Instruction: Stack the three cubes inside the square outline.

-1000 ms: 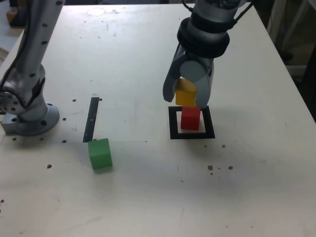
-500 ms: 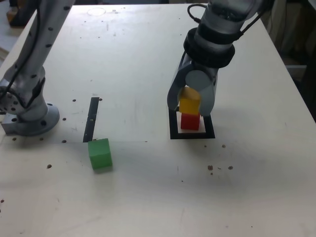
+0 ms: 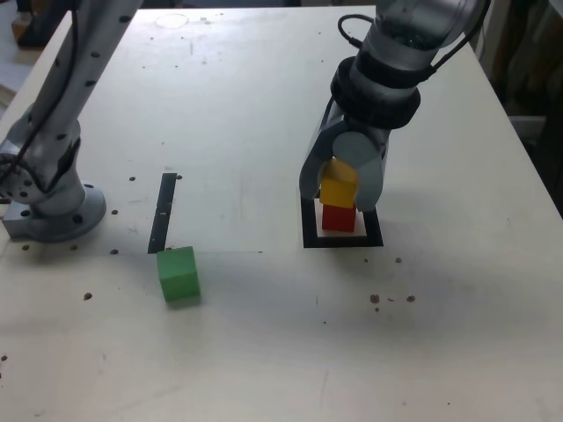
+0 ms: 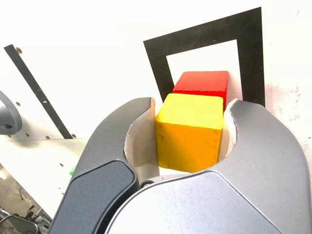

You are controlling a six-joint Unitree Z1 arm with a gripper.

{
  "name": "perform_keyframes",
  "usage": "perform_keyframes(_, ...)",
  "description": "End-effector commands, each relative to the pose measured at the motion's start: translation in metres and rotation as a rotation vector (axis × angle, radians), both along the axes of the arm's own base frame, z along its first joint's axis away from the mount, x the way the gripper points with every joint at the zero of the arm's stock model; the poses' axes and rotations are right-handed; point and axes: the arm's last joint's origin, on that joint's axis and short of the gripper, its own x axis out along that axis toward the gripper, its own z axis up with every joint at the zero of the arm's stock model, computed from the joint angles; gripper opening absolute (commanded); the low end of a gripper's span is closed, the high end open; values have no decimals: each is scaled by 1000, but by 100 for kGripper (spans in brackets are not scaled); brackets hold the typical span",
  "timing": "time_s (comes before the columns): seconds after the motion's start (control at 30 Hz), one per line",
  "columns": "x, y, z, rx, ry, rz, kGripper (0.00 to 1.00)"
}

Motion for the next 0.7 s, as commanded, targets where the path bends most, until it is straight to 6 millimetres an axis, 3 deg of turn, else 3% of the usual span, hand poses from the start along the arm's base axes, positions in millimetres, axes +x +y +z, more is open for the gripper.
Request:
perform_keyframes(0.0,1,1,-1,1,6,1,50)
perform_keyframes(0.2,2,1,0,-1,-1,2,79)
perform_keyframes(0.3,3,1,1,1,-6,2,89)
perform_keyframes(0.47,2,1,3,4,-6,4,96)
perform_keyframes(0.67,-1,2,8,17,-6,8,98)
